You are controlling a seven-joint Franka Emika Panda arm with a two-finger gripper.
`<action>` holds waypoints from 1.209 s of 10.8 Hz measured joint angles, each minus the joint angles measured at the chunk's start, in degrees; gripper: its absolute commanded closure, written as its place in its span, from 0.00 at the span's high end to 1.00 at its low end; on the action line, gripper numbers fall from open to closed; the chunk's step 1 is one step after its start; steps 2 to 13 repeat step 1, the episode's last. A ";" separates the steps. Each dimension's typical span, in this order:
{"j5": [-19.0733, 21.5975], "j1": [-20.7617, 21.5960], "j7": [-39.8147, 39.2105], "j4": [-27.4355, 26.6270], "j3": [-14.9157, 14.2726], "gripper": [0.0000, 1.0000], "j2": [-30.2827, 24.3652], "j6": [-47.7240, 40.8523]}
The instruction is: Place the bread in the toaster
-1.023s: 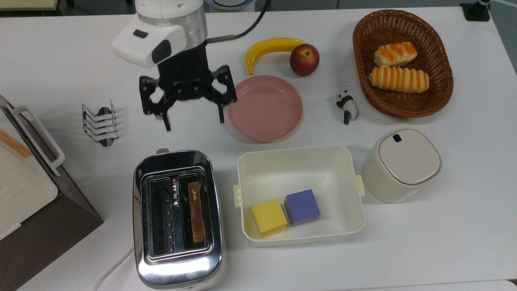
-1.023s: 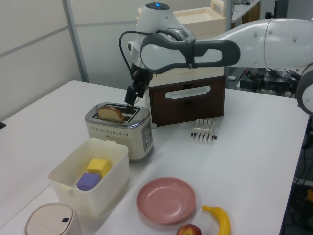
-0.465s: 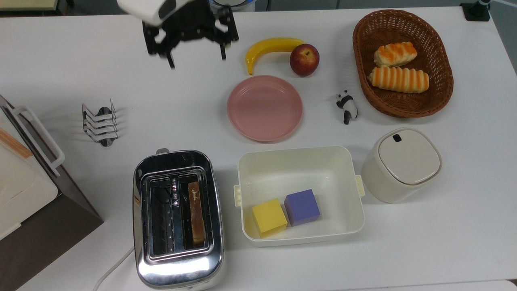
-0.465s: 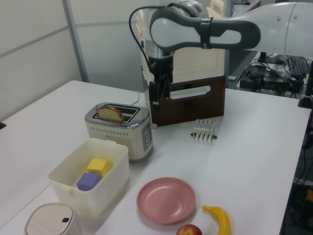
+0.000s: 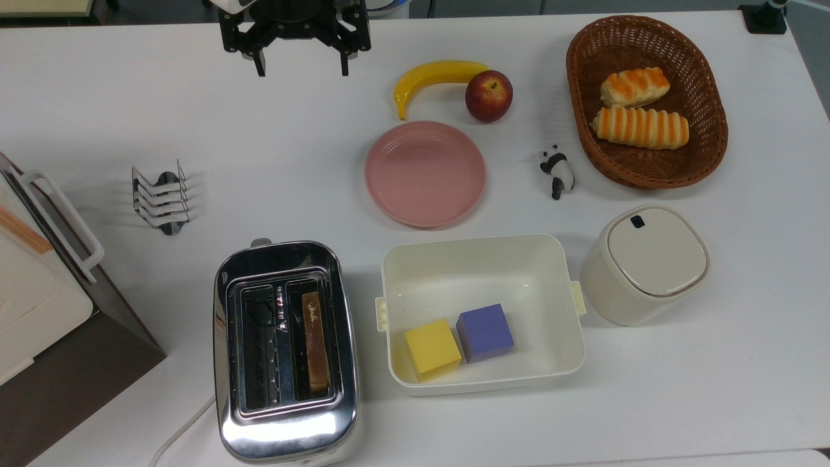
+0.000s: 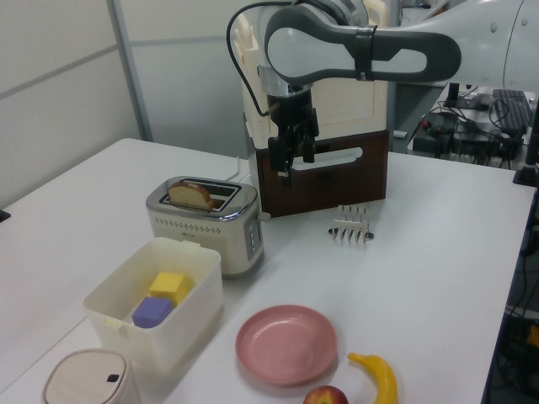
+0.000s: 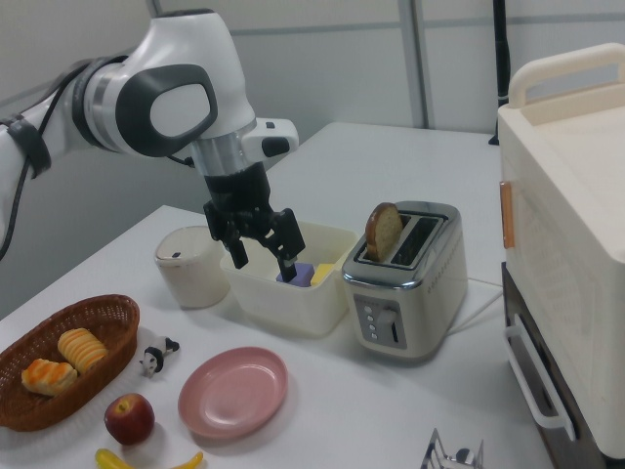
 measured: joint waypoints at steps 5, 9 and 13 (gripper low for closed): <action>-0.01 0.00 1.05 -0.57 0.00 1.00 -0.01 0.00; -0.01 0.00 1.05 -0.57 0.00 1.00 -0.01 0.00; -0.01 0.00 1.05 -0.57 0.00 1.00 -0.01 0.00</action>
